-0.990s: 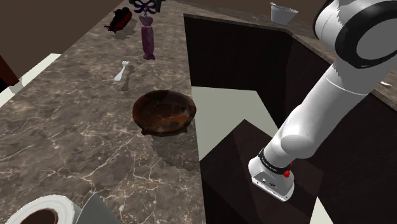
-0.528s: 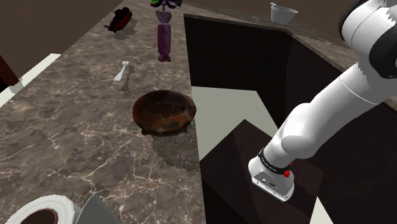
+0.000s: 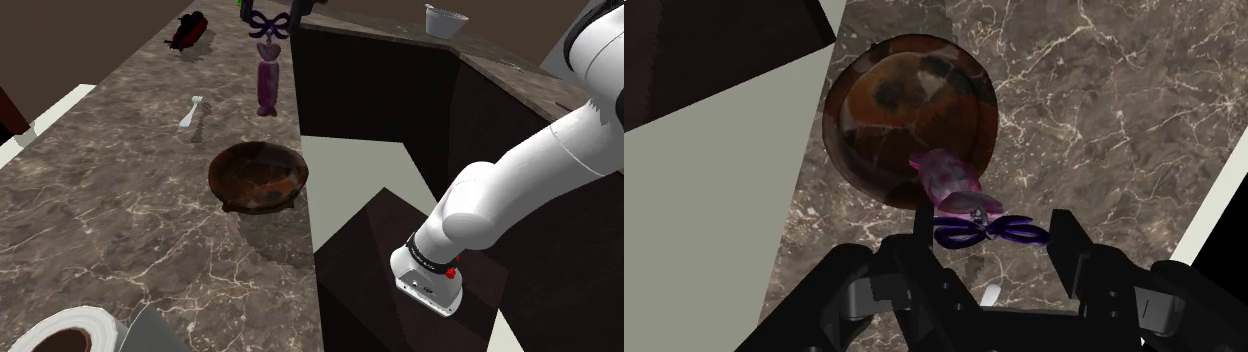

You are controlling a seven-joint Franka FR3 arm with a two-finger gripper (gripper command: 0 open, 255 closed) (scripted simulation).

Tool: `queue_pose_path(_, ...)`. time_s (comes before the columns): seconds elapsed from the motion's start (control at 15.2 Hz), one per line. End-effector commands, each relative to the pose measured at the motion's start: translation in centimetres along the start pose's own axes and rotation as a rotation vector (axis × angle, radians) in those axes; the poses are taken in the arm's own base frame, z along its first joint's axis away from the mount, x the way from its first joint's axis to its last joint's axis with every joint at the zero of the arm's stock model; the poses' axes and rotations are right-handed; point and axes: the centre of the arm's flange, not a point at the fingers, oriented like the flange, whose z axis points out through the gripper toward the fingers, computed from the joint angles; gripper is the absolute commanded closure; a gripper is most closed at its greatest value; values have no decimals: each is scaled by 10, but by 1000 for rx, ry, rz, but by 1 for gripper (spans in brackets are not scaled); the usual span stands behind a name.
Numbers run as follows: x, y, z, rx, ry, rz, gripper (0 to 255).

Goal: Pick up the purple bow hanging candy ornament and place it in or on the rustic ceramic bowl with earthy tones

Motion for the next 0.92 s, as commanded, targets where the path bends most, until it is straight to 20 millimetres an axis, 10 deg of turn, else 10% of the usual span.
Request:
queue_pose_path(0.0,0,2,10,0,0,0,255)
queue_pose_path(0.86,0,17,77,0,0,0,255)
